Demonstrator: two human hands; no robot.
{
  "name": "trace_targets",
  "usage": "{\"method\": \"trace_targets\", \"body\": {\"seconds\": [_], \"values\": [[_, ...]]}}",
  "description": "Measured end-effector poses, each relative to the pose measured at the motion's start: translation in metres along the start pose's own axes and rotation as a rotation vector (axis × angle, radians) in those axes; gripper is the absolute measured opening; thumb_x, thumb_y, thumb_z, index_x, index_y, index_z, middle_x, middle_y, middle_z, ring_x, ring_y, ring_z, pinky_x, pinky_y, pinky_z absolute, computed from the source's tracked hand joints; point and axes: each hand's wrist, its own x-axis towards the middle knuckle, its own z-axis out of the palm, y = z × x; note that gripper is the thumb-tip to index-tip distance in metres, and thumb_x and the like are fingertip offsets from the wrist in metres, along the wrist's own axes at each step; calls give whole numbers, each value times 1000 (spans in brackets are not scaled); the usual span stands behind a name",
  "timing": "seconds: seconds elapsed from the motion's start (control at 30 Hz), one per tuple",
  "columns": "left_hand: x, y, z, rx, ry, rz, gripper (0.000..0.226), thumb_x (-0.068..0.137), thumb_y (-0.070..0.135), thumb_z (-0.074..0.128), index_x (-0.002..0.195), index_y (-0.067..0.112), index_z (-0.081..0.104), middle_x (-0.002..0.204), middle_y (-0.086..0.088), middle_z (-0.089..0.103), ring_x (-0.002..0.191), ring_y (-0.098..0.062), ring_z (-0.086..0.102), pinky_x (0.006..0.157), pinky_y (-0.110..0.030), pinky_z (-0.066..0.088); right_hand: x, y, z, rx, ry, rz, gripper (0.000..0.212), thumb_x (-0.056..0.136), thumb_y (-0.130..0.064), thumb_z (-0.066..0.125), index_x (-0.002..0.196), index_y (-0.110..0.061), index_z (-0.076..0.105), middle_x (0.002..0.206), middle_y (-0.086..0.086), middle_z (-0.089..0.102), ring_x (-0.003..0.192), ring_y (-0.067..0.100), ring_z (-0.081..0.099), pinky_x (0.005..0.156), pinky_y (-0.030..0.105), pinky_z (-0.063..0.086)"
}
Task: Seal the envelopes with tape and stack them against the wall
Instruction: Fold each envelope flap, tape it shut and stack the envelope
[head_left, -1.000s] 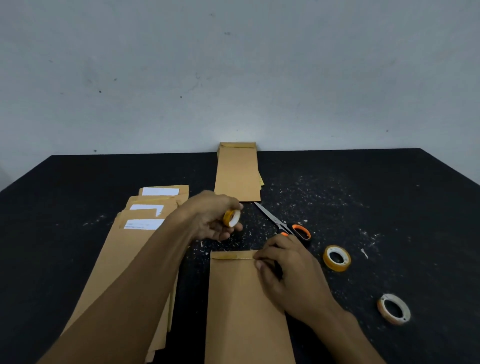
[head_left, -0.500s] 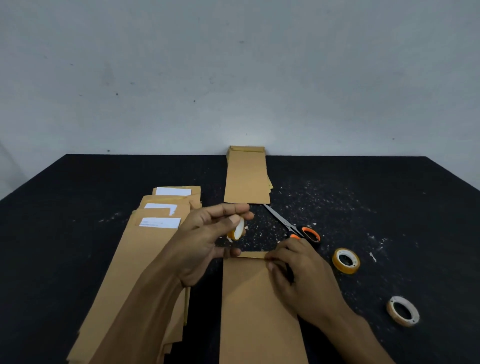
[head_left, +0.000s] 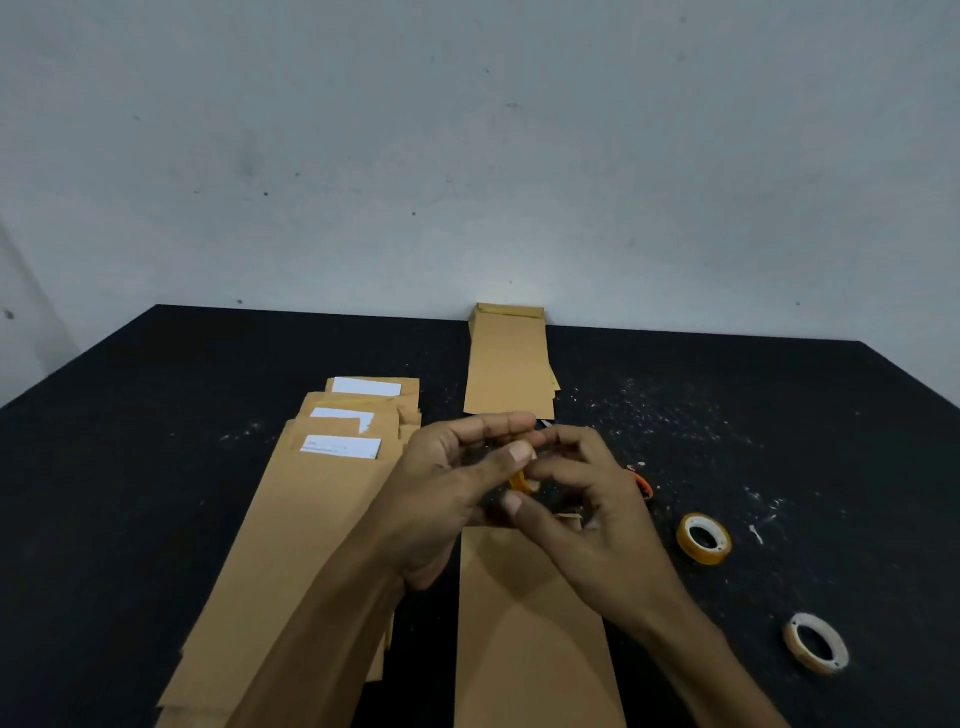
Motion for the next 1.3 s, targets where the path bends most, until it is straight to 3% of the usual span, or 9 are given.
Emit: {"method": "trace_targets", "body": {"seconds": [0.2, 0.3, 0.4, 0.6, 0.7, 0.83, 0.93, 1.17, 1.3], "values": [[2, 0, 1, -52, 75, 140, 35, 92, 3, 58, 126, 11, 63, 119, -2, 72, 110, -11, 68, 82, -21, 55, 3, -8, 11, 159, 80, 85, 21, 88, -37, 65, 83, -21, 78, 117, -6, 57, 114, 7, 57, 84, 18, 50], [3, 3, 1, -95, 136, 234, 43, 84, 11, 61, 127, 15, 62, 122, 2, 71, 119, -8, 62, 96, -28, 50, 1, -15, 16, 236, 157, 149, 32, 84, -47, 61, 70, -23, 77, 108, -5, 61, 104, 6, 61, 80, 19, 51], [5, 13, 0, -103, 161, 275, 45, 83, 9, 62, 125, 22, 61, 126, 5, 69, 122, -13, 61, 104, -37, 49, -2, -17, 16, 296, 164, 173, 36, 92, -44, 57, 76, -20, 78, 103, -3, 62, 97, 6, 63, 77, 18, 50], [4, 26, 2, 91, 194, 380, 63, 81, -7, 69, 130, 30, 55, 128, 16, 66, 92, -28, 74, 91, -35, 58, -1, -23, 13, 346, 104, 156, 20, 93, -38, 62, 92, -29, 79, 105, -11, 62, 101, 4, 61, 78, 19, 52], [3, 26, 4, 166, 256, 432, 65, 82, -13, 69, 134, 23, 55, 129, 13, 66, 83, -22, 76, 85, -33, 60, -2, -24, 15, 280, 109, 156, 24, 83, -45, 61, 87, -30, 79, 109, -11, 61, 106, 5, 60, 83, 27, 55], [6, 31, 4, 152, 327, 498, 65, 82, -13, 69, 136, 19, 56, 128, 15, 66, 84, -20, 76, 84, -30, 59, -4, -26, 19, 282, 152, 205, 37, 79, -58, 58, 72, -27, 77, 101, -10, 63, 98, 9, 64, 81, 36, 56], [7, 32, 5, 194, 260, 503, 81, 78, -17, 70, 147, 17, 45, 144, 13, 54, 96, -17, 73, 78, -27, 60, -5, -25, 17, 276, 137, 199, 31, 83, -54, 56, 79, -31, 77, 98, -9, 64, 95, 10, 63, 78, 40, 56], [6, 25, 5, 277, 156, 423, 102, 68, -20, 77, 147, 30, 36, 148, 20, 42, 101, -13, 70, 71, -33, 62, -10, -21, -2, 385, 116, 293, 31, 87, -43, 56, 92, -22, 79, 94, 0, 73, 86, 14, 68, 67, 31, 57], [4, 25, 3, 304, 104, 361, 104, 69, -20, 77, 151, 26, 35, 147, 20, 42, 99, -11, 69, 72, -40, 63, 0, 11, -26, -163, 296, 344, 16, 94, -17, 66, 88, -28, 74, 87, -8, 72, 84, 8, 67, 76, 34, 57]]}}
